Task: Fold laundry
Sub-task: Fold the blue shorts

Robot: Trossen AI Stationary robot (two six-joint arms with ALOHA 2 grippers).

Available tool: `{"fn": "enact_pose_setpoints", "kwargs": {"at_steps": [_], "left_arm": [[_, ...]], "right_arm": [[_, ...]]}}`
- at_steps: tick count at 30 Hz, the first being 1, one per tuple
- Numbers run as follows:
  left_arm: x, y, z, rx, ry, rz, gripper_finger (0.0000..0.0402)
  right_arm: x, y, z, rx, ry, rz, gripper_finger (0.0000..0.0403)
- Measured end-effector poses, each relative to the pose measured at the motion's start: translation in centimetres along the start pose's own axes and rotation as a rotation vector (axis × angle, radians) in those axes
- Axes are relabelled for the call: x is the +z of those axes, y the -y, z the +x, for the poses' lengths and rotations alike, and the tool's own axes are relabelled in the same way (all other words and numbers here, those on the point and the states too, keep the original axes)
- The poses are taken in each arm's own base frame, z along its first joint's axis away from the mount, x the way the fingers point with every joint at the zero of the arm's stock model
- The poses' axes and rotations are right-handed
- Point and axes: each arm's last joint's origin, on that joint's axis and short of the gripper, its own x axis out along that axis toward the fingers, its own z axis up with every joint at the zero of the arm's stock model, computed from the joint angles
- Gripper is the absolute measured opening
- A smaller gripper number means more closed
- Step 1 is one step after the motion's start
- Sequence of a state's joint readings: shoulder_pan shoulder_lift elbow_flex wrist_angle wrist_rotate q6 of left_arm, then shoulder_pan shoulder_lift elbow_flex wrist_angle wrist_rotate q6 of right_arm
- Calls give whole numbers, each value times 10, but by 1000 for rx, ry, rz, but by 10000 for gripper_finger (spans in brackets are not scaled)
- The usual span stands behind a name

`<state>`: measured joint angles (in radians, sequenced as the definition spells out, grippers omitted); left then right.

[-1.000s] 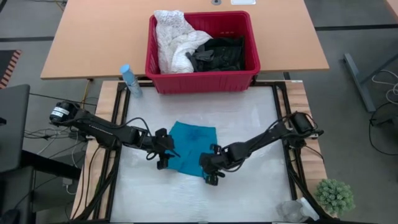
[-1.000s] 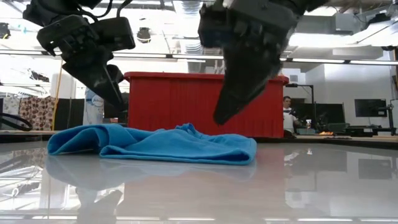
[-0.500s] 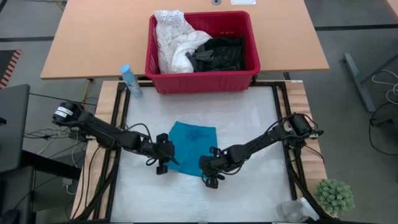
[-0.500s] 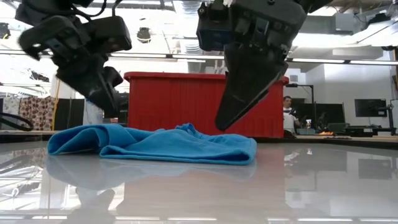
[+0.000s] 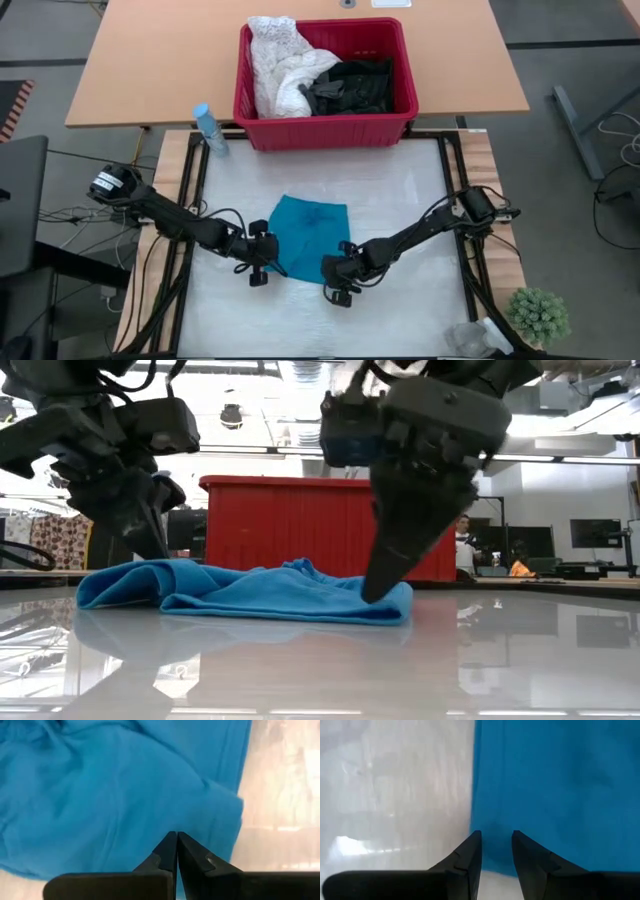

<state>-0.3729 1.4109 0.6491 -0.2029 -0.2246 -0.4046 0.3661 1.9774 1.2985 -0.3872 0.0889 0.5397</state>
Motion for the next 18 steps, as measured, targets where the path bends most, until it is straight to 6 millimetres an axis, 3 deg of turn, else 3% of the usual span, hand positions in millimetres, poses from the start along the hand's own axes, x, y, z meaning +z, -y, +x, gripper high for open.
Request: {"fn": "enact_pose_setpoints", "kwargs": {"at_steps": [11,18], "left_arm": [[-24,-8,9,25,-95,-7,0],[-27,-10,10,29,-100,-4,0]], "right_arm": [[-15,-7,0,-2,-114,62,132],[-31,-18,-8,16,-219,61,132]]}}
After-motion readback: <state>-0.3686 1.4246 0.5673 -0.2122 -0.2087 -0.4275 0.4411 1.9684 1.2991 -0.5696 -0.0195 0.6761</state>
